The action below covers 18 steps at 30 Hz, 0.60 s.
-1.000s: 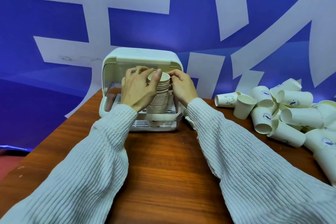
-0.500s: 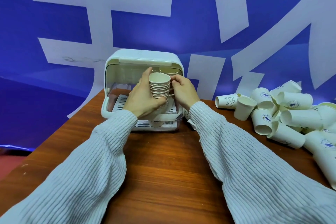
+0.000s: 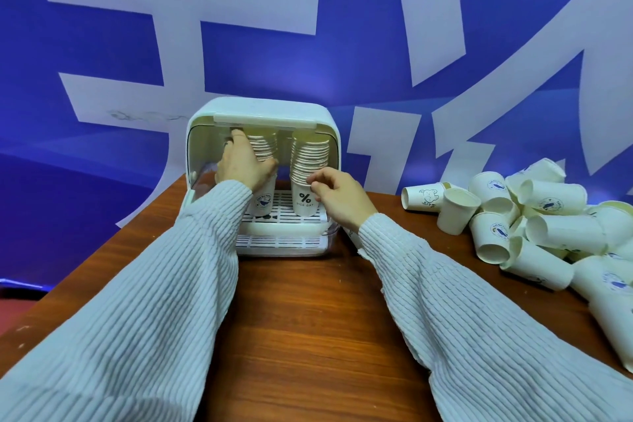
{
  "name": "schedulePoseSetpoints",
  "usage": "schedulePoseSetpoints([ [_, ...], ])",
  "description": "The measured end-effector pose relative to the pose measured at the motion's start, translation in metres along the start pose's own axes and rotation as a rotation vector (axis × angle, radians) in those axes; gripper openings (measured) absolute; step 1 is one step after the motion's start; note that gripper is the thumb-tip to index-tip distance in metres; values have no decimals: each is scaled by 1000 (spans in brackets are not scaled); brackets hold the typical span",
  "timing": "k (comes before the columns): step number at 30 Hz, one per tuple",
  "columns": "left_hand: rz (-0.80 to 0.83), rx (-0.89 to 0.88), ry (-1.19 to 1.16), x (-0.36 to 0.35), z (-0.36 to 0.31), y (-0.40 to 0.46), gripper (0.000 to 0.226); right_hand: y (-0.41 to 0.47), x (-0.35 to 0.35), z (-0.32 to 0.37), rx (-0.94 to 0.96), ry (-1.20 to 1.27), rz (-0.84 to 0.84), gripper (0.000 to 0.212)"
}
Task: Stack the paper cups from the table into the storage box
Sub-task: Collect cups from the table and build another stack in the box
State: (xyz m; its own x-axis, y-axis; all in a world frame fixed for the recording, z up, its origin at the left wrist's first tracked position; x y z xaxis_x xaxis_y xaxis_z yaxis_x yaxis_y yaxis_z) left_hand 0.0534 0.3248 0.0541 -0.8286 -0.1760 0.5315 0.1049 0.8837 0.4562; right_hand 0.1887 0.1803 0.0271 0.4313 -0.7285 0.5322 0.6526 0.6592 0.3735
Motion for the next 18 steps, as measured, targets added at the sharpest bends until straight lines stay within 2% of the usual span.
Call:
schedulePoseSetpoints([
  [4, -9, -10, -42, -6, -1, 3, 82, 1, -3, 1, 57, -46, 37, 20],
  [7, 49, -28, -52, -16, 4, 2, 81, 1, -8, 0, 69, -68, 55, 20],
  [11, 130, 18, -93, -22, 5, -1, 97, -1, -8, 0, 85, -67, 47, 21],
  [13, 55, 18, -120, -15, 3, -5, 103, -5, -2, -1, 66, -14, 5, 21],
  [14, -13, 7, -143, -9, -1, -10, 99, -7, 2, -2, 59, 13, -22, 21],
  [16, -156, -41, -196, 3, -10, -26, 82, -16, 13, -4, 64, 25, -66, 20],
  [18, -272, -164, -222, 12, -26, -49, 60, -25, 28, -8, 66, 2, -95, 20],
])
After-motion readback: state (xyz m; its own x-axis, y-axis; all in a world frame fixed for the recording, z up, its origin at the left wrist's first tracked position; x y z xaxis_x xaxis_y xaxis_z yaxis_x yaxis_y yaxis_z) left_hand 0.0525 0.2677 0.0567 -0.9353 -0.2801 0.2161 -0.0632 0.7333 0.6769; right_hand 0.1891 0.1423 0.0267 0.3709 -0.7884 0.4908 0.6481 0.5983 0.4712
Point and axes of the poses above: each hand's wrist, its own y-axis towards the middle knuckle, its own x-axis out of the back of the hand, z = x × y, the point moved 6 cm from there along y, towards the middle knuckle, and after that the axes turned 15 degrees about -z, right-handed, at the moved point
